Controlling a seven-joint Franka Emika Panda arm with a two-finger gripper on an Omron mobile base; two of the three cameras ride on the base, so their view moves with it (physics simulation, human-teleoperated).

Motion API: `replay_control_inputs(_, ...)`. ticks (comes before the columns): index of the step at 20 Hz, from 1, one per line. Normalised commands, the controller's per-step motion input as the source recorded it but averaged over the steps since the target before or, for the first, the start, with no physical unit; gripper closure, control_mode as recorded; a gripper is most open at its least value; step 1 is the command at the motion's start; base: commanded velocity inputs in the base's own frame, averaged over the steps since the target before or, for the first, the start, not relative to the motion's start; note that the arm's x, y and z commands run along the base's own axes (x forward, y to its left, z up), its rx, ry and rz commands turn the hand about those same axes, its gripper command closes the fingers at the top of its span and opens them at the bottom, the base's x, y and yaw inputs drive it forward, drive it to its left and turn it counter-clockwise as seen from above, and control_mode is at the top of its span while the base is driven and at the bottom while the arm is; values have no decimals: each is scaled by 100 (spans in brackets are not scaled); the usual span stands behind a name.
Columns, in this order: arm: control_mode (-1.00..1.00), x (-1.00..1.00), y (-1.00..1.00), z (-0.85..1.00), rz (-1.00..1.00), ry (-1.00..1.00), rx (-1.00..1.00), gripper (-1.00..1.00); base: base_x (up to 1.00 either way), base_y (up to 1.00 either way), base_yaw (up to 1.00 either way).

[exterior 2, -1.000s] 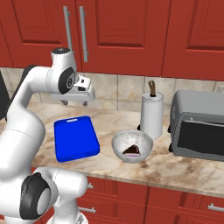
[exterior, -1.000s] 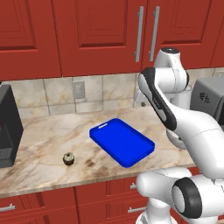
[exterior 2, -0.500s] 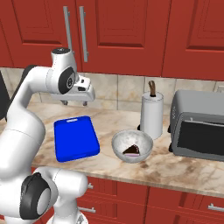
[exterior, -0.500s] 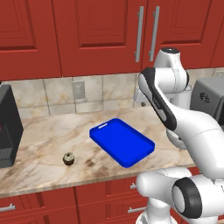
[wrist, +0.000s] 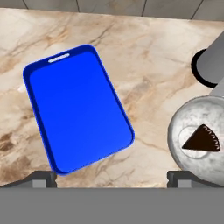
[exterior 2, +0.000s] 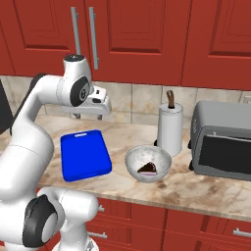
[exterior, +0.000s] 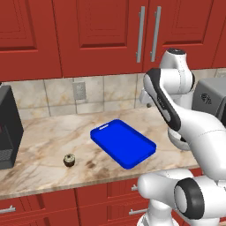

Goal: Place the bowl with cake and the cupcake onto the tray.

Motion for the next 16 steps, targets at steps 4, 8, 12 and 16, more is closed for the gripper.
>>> replay_control_inputs(4, -100, 0, -45, -24, 0, 0, 0, -100, 0, 0, 0)
replay_control_inputs(8, -100, 0, -46, -37, 0, 0, 0, -100, 0, 0, 0)
replay_control_inputs(12, -100, 3, -41, -39, 0, 1, 0, -100, 0, 0, 0)
replay_control_inputs(16, -100, 3, -38, -43, 0, 2, 0, -100, 0, 0, 0)
